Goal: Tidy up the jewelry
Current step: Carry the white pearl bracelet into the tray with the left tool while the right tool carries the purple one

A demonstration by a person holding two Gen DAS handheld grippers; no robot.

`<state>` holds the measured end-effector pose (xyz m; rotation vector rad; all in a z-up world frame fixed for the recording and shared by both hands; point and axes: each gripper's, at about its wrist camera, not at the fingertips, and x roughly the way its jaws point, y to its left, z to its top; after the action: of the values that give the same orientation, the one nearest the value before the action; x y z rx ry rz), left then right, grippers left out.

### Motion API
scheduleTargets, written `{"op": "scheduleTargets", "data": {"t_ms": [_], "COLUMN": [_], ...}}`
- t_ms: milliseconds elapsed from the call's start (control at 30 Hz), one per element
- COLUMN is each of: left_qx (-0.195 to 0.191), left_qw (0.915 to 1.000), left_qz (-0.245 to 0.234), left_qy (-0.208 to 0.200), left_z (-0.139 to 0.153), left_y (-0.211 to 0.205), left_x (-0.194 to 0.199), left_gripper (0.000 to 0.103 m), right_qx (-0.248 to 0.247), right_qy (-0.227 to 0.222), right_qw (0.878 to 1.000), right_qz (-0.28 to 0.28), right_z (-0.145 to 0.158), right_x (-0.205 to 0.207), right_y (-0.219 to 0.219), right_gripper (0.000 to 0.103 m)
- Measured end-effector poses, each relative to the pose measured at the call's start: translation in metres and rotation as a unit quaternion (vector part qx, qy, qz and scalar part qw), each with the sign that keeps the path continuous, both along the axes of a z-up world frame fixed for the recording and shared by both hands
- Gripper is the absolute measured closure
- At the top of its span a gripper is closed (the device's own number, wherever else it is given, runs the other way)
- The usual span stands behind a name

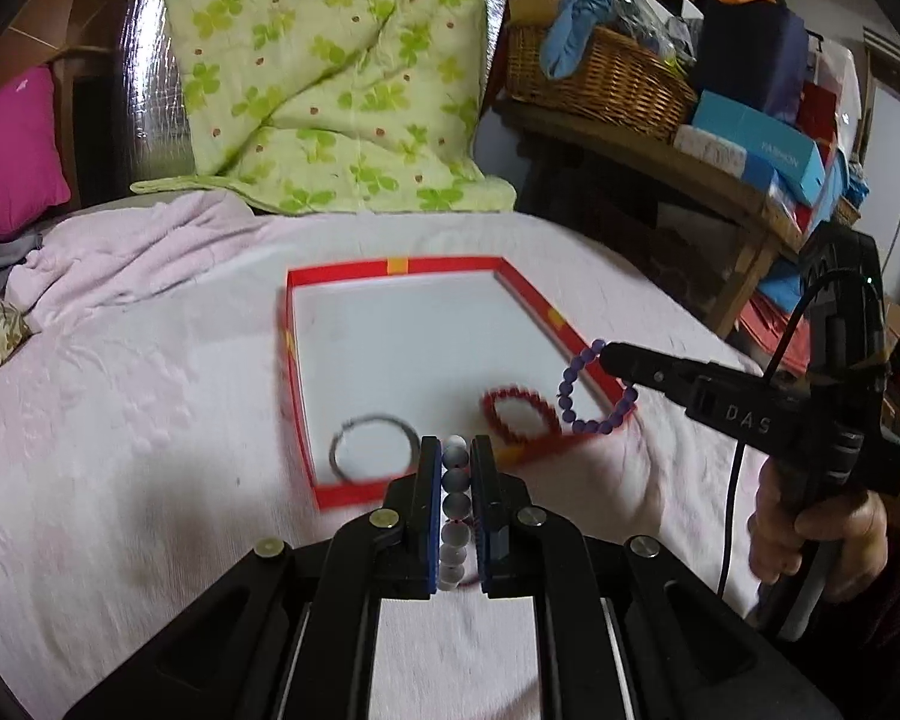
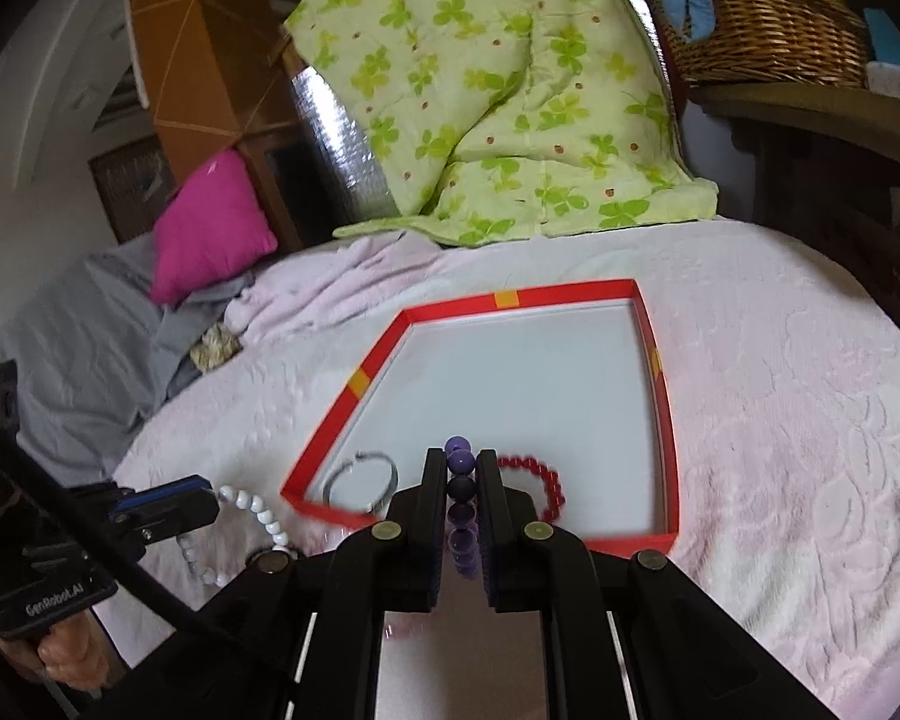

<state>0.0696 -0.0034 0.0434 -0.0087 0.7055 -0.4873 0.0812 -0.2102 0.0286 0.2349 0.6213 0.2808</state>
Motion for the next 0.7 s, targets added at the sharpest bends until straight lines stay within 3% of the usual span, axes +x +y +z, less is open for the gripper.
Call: {"op": "scheduleTargets", "data": {"t_ms": [267,467,567,700], "left_qx": [0.002,-0.021,-0.034,-0.018], "left_qw": [0.9998,0.9989,0.9974,0.9960], "left_qz": [0.019,0.031,0.043,0.057], "left_qy": [-0.001,0.027,0.047,0.067], "left_z": [0.013,-0.007,-0.023,-0.041], "left_y": [-0.010,-0.021,-0.027,-0.042], "left_x": [0.059,0.105,0.123,0.133], "left_gripper": [0.093,0.093,0.093,0.093], "right_qx": [0.039,0.102,0.108,0.111], "right_qy": [0.018,0.059,0.072,0.082], "right_qw": [0.999,0.992,0.991,0.989], "right_qz": [-0.019,-0.033,-0.038,-0.052], "right_z": [-0.002,-0.023,-0.030,-0.038], "right_x": [0.056,0.097,0.109,0.116], "right_y": [-0.006,-0.019,-0.016,-0.018], "right_gripper": [0.093,0.093,0.093,0.092]}}
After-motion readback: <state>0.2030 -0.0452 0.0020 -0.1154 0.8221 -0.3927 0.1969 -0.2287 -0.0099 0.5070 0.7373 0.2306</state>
